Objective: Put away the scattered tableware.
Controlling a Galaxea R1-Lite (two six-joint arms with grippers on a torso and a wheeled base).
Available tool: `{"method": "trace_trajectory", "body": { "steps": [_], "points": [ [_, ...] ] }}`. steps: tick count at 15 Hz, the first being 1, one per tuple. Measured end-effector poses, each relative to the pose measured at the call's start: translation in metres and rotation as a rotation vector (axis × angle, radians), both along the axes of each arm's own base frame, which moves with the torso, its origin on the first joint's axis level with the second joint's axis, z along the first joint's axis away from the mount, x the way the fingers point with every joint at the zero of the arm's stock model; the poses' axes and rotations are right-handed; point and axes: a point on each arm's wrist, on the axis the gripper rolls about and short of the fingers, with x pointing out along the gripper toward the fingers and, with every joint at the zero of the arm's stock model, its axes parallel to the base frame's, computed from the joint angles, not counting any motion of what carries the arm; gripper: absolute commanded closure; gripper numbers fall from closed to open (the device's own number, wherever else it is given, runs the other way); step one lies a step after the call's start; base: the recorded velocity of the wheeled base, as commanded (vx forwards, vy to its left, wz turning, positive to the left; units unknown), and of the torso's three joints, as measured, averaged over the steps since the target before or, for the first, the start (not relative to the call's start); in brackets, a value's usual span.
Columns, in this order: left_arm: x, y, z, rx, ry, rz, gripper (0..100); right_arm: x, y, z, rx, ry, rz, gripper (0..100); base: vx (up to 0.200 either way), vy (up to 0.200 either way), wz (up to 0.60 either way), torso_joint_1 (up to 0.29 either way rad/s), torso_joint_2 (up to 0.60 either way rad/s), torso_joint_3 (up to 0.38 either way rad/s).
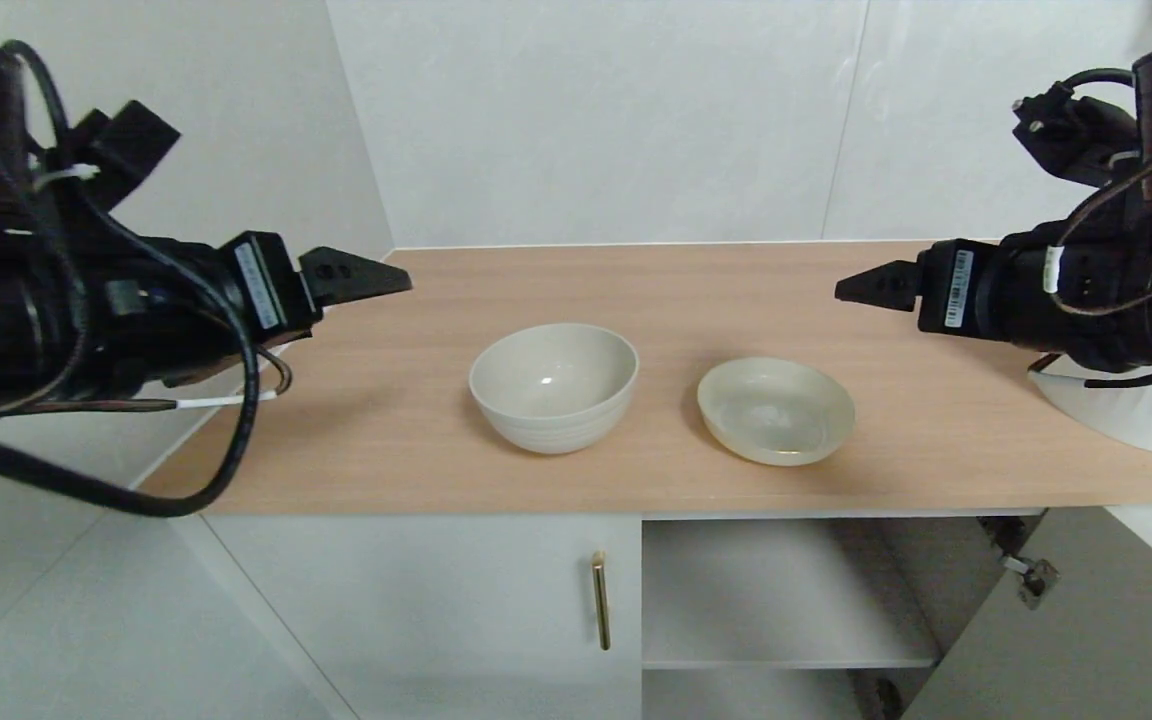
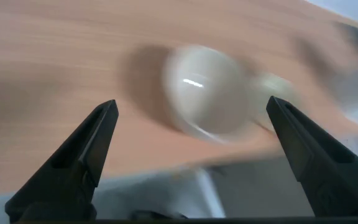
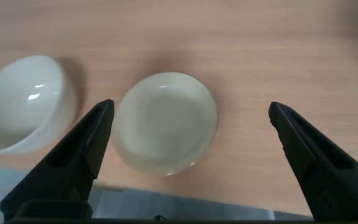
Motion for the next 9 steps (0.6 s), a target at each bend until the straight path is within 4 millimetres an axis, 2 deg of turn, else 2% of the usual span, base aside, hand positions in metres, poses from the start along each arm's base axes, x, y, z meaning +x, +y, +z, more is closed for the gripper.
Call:
{"method": "trace_trajectory", "body": {
  "steps": [5,9],
  "points": [
    [0.038,-0.042,-0.029,0.084,0.056,0.047,0,0.009,0.006,-0.009,-0.015,0.027,-0.002,0,0.000,0.000,0.00,0.000,0.00,0.000],
    [0.054,-0.056,-0.048,0.109,0.087,0.039,0,0.010,0.006,-0.010,-0.017,0.033,-0.003,0,0.000,0.000,0.00,0.000,0.00,0.000]
  ]
}}
